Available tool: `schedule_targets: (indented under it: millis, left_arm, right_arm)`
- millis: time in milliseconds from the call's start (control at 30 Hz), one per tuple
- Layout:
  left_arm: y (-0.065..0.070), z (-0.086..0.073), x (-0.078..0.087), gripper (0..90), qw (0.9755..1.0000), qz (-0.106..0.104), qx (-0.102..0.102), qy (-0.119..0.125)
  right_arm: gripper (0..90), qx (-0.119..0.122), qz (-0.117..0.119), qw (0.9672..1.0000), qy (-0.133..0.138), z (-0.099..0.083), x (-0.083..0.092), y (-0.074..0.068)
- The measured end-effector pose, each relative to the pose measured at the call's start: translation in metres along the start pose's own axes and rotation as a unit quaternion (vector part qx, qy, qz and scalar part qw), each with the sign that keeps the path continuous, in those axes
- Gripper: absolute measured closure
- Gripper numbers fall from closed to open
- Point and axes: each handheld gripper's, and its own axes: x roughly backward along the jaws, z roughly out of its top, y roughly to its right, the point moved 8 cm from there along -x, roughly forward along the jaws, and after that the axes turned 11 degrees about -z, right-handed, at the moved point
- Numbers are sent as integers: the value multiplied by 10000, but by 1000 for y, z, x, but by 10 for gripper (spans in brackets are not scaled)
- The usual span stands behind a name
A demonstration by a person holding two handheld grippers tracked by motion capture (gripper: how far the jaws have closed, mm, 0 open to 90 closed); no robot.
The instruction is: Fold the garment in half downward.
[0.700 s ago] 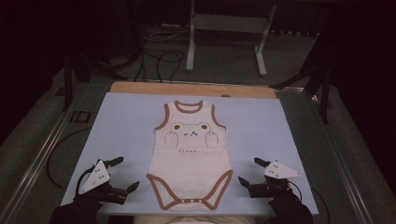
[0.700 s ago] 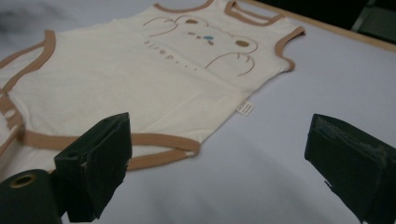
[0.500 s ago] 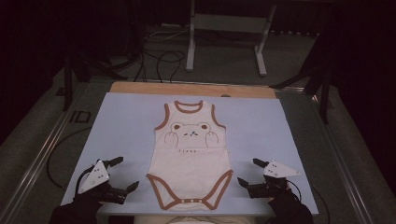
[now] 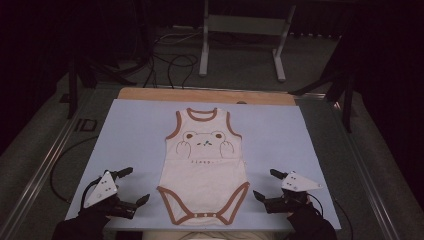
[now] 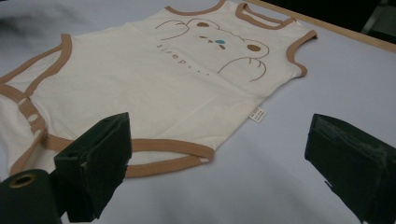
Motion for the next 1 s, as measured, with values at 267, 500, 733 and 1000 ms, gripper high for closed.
schedule_targets:
  millis: [267,500,733,1000]
  left_arm:
    - [6,11,-3,6,9999,-149,-41,1]
    - [3,23,-1,6,9998,-136,-110,-35]
    - [-2,38,1,6,9997,-135,-162,-80]
    - [-12,51,-1,6,9995,-145,-204,-191]
  right_arm:
    - [75,-5,-10,9999,129,14,8,-3]
    - [75,76,-104,9997,230,31,13,2]
    - [75,52,-191,9993,331,49,20,11]
    - [75,85,-213,9982,560,76,22,23]
